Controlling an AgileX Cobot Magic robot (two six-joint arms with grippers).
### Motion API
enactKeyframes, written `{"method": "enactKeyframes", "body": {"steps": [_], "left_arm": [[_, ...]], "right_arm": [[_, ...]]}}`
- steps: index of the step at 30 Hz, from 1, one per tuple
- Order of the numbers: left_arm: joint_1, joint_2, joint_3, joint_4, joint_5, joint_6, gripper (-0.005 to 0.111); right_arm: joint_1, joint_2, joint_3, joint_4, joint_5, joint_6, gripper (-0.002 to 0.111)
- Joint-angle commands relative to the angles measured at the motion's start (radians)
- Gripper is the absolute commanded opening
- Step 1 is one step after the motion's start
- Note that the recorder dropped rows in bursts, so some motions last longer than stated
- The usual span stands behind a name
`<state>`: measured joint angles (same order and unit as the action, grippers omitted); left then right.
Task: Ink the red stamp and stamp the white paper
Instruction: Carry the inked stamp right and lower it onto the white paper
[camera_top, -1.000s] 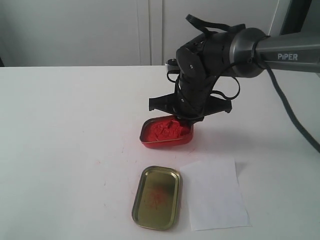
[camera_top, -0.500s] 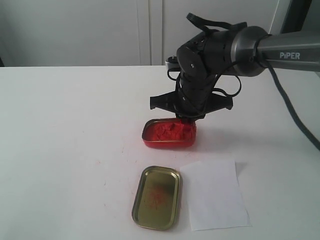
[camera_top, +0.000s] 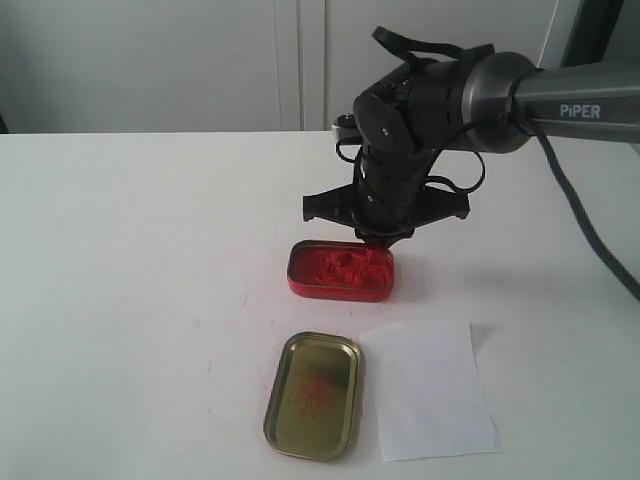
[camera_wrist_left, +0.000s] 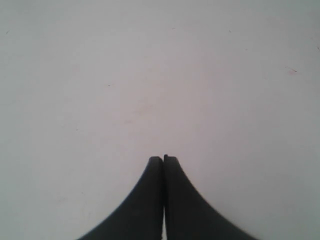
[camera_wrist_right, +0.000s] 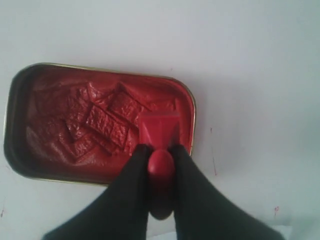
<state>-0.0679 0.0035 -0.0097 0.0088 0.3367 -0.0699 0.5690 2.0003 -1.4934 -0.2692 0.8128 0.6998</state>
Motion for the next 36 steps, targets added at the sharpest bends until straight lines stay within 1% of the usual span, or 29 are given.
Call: {"method": "enactKeyframes", "body": {"steps": [1, 7, 10, 15, 20, 31, 36], "left_arm": [[0.001, -0.003, 0.01, -0.001, 0.014, -0.001, 0.0], [0.001, -0.003, 0.01, -0.001, 0.014, -0.001, 0.0], [0.001, -0.003, 0.01, -0.001, 0.014, -0.001, 0.0], [0.001, -0.003, 0.01, -0.001, 0.014, -0.001, 0.0], [0.001, -0.003, 0.01, -0.001, 0.014, -0.001, 0.0], [0.001, -0.003, 0.01, -0.001, 0.014, -0.001, 0.0], [0.001, -0.003, 0.01, -0.001, 0.014, -0.001, 0.0]], "right_arm": [[-0.011, -0.017, 0.0, 0.029, 0.043, -0.076, 0.0], [-0.011, -0.045, 0.031, 0.063, 0.053, -0.135, 0.0], [-0.011, -0.069, 0.085, 0.068, 0.053, -0.159, 0.0], [-0.011, -0.154, 0.219, 0.104, -0.009, -0.181, 0.0], [-0.011, -0.248, 0.329, 0.104, -0.031, -0.211, 0.0], [-0.011, -0.353, 0.488, 0.164, -0.033, -0.309, 0.0], [-0.011, -0.379, 0.554, 0.165, -0.043, -0.315, 0.0]]}}
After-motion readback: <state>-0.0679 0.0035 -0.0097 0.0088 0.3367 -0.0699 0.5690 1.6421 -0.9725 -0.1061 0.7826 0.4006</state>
